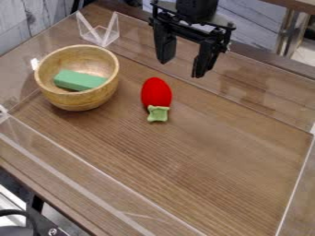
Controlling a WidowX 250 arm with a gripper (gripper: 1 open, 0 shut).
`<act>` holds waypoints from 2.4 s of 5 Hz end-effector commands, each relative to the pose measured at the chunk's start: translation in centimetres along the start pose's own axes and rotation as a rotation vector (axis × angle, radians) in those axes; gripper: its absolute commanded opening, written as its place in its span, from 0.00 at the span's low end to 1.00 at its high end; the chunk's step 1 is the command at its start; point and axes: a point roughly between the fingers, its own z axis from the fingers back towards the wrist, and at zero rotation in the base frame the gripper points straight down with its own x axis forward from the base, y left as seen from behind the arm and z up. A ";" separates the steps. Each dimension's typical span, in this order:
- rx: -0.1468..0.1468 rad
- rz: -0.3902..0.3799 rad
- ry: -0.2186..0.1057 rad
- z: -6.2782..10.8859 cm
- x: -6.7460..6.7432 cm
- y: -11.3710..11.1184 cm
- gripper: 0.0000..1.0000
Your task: Remove the green stick from the brown bowl and put it on the table
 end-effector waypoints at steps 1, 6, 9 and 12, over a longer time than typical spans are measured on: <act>0.004 -0.020 0.030 -0.9 -0.6 -0.2 1.00; 0.076 -0.450 0.018 -1.2 -4.3 15.6 1.00; 0.080 -0.580 0.023 -6.1 -2.5 18.7 1.00; 0.060 -0.537 0.011 -6.8 -2.7 20.6 1.00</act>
